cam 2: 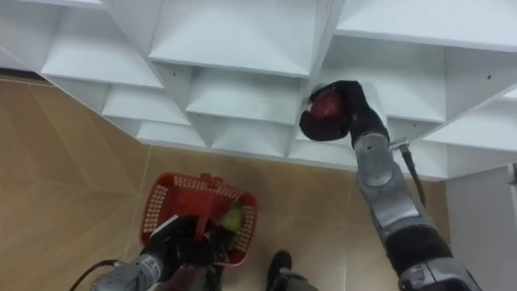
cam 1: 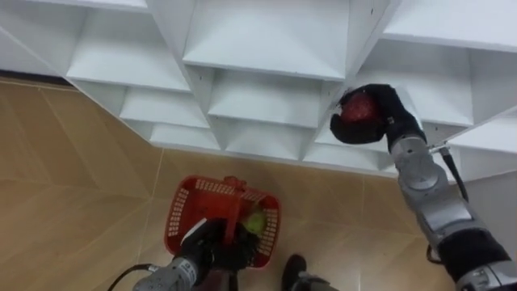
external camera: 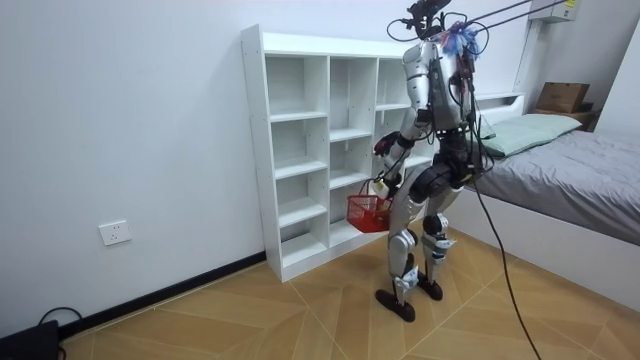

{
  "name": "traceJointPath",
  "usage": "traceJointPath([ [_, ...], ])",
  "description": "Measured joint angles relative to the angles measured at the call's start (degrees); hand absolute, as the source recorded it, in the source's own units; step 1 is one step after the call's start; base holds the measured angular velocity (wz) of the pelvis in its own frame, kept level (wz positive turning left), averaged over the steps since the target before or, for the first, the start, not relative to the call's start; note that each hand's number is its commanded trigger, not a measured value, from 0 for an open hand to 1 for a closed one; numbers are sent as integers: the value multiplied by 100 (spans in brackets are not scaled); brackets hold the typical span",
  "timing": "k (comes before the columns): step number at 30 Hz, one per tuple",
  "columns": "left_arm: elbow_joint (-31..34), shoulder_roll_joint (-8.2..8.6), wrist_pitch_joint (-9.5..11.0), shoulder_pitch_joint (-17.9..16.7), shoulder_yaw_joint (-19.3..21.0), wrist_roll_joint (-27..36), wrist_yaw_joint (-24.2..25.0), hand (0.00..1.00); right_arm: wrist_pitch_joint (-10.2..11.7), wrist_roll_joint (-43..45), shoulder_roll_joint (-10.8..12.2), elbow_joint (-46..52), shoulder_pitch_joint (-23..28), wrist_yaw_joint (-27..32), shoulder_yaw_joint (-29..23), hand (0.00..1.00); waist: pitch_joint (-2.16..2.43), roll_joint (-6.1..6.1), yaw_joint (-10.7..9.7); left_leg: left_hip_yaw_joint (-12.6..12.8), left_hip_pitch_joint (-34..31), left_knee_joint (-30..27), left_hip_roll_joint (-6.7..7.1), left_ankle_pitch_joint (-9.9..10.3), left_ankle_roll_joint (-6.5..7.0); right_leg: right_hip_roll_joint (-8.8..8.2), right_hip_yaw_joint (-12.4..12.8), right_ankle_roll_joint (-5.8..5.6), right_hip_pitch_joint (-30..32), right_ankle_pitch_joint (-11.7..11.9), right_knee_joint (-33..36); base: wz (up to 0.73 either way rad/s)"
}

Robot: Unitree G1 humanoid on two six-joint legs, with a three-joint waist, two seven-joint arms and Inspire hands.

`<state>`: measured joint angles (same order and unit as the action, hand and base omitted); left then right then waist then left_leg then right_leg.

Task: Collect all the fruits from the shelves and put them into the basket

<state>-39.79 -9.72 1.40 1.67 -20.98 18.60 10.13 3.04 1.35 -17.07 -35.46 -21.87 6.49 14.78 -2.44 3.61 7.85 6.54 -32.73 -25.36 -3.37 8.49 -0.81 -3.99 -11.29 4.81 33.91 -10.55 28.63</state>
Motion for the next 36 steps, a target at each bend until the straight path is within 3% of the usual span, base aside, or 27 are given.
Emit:
traceJointPath([
  [8,15,142,91,-1,48,-2,-59,100,84,-119,360,392,598,-969,274,100,109,-178,-61,-38,217,76,16,-3,9,15,12,-33,-225,38,-98,0],
  [16,15,126,230,-9,49,-2,-58,100,135,-140,401,385,1036,-1376,424,100,110,-212,-276,-43,287,74,11,-10,20,9,-21,-33,-319,38,-109,1],
  [22,22,159,440,21,22,-1,-51,100,249,-144,405,380,1375,-1524,423,100,97,-276,-313,-7,357,104,-2,-5,27,32,-5,-39,-391,68,-178,-2],
  [31,298,216,649,-29,-67,10,140,100,521,-150,605,190,1405,-1541,404,100,84,-324,-312,83,427,171,0,-5,29,37,67,-45,-394,71,-193,-4],
  [36,508,183,776,-63,-85,417,194,100,633,-266,642,-39,1394,-1480,407,100,85,-344,-324,123,454,187,2,2,40,33,101,-56,-407,73,-197,-3],
])
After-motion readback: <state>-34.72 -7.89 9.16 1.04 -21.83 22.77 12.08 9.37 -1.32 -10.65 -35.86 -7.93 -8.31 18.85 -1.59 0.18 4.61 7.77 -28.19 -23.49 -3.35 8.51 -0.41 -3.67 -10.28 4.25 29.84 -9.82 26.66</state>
